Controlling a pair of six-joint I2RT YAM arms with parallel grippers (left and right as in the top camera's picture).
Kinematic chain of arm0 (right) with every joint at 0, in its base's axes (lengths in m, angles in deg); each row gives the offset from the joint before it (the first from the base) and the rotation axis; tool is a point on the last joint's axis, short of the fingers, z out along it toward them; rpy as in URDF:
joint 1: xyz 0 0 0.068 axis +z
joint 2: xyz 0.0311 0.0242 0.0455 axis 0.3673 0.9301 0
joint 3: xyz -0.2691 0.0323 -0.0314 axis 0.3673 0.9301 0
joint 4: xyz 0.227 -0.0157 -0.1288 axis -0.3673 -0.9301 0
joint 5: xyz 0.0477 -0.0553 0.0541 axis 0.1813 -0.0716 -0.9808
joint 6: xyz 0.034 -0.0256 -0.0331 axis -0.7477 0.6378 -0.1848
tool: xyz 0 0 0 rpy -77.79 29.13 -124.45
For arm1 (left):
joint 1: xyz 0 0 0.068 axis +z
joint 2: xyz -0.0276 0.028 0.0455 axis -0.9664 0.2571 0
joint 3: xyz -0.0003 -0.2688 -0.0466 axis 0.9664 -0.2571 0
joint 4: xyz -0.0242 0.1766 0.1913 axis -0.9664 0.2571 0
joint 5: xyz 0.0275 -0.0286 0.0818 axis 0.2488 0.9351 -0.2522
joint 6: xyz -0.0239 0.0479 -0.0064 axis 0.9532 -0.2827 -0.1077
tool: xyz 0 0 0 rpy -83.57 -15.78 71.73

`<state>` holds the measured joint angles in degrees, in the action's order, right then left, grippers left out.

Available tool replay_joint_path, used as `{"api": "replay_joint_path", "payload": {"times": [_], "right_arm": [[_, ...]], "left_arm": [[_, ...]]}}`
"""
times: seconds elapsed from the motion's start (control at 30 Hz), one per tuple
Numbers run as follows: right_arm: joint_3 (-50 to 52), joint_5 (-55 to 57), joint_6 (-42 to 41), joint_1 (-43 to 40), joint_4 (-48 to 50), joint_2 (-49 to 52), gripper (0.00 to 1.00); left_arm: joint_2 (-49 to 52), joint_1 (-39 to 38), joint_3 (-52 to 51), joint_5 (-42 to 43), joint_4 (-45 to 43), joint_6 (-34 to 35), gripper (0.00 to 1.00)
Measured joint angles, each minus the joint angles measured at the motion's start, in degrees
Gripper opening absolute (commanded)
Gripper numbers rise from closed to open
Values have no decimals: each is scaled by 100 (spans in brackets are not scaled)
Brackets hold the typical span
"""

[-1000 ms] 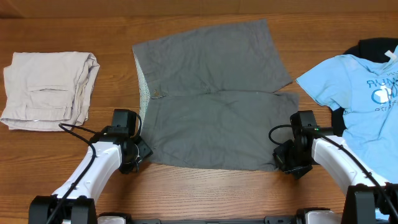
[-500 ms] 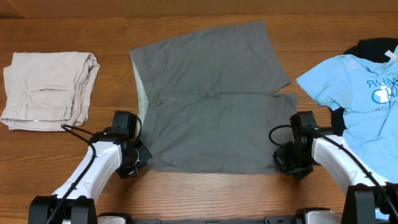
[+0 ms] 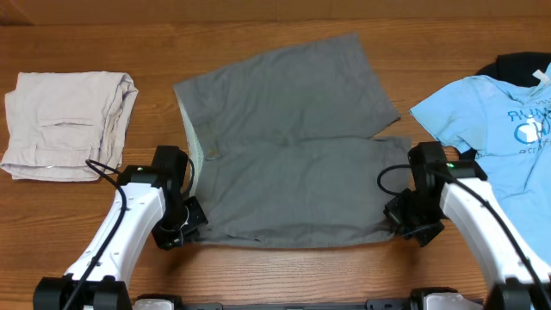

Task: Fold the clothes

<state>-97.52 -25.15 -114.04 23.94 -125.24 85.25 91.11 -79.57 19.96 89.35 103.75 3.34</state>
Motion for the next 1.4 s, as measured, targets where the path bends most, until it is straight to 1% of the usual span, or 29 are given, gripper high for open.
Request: {"api": "replay_joint_path", "payload": {"times": [0.13, 0.3, 0.47, 0.63, 0.77, 0.87, 0.93, 1.1, 1.4], "right_arm": [[-22, -2, 177, 0, -103, -621, 4], [-402, -2, 417, 0, -479, -1169, 4], [-1270, 2, 752, 0, -944, -1239, 4], [-2146, 20, 1010, 0, -835, -1178, 4], [-2833, 13, 1224, 0, -291, -931, 4], [-3095, 9, 1377, 2, 302, -697, 4], [-3145, 17, 1447, 2, 697, -525, 4], [-3152, 59, 1528, 2, 1300, -68, 4], [-3156, 81, 1648, 2, 2564, 669, 4]], "left_arm": [[-326, 0, 0, 35, 315, -4, 4], [-1274, 0, 22, 160, 651, -7, 4], [-1912, 0, 323, 223, 1117, -9, 4], [-2033, 0, 879, 205, 1182, -9, 4], [-2031, 0, 1207, 153, 774, -2, 4], [-1998, 0, 1377, 90, 341, 26, 4], [-1941, 0, 1471, 50, -46, 48, 4], [-1744, 0, 1565, -146, -1021, 114, 4], [-1211, 0, 1587, -393, -2201, 216, 4]]}}
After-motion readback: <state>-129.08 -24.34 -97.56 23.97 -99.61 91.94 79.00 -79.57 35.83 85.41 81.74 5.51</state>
